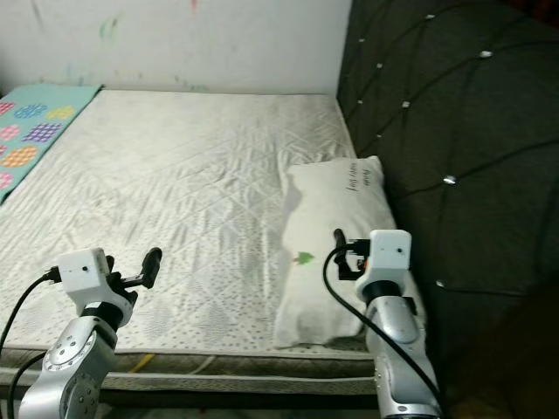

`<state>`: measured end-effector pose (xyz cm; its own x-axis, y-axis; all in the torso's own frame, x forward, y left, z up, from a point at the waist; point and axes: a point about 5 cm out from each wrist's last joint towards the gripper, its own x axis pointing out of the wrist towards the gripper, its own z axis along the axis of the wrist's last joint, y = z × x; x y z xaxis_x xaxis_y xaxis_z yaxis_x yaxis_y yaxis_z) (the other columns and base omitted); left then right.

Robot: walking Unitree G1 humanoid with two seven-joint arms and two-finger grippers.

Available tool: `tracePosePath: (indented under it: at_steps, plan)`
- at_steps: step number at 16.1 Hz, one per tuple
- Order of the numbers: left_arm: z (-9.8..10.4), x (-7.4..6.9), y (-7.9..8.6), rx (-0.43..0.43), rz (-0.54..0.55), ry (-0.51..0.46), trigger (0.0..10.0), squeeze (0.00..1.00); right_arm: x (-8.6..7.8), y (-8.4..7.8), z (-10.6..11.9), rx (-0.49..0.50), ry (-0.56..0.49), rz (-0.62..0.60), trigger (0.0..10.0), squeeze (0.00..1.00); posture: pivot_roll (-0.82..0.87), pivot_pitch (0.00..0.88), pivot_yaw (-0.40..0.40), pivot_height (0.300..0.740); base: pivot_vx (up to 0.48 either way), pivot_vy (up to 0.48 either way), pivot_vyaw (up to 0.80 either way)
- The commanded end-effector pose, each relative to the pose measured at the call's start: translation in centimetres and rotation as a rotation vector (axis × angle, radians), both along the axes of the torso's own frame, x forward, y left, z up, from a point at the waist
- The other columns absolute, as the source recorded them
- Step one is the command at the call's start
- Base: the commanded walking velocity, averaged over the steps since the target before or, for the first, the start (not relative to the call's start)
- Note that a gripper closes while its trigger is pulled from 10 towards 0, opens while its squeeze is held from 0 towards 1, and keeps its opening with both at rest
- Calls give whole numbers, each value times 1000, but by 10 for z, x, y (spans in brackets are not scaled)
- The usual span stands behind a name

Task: Clean up the room

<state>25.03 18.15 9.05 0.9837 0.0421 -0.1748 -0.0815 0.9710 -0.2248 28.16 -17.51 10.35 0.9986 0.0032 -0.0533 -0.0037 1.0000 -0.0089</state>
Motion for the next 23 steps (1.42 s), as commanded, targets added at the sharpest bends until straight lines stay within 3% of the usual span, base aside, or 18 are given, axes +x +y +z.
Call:
tracePosePath:
  at_steps: [1,6,20,23]
  plan:
    - [3,0,2,3,9,-2,10000,0,1,4,5,0,-5,16,10000,0,-92,0,6,740,0,330,0]
    - [3,0,2,-7,9,3,10000,0,2,-1,4,-37,5,0,10000,0,-97,0,7,740,0,370,0]
    - [4,4,3,16,20,12,10000,0,6,3,5,-78,-4,14,10000,0,-90,0,10,740,0,480,0]
    - [5,3,3,-14,24,-11,10000,0,7,4,4,-85,0,24,10000,0,-94,0,10,740,0,0,0]
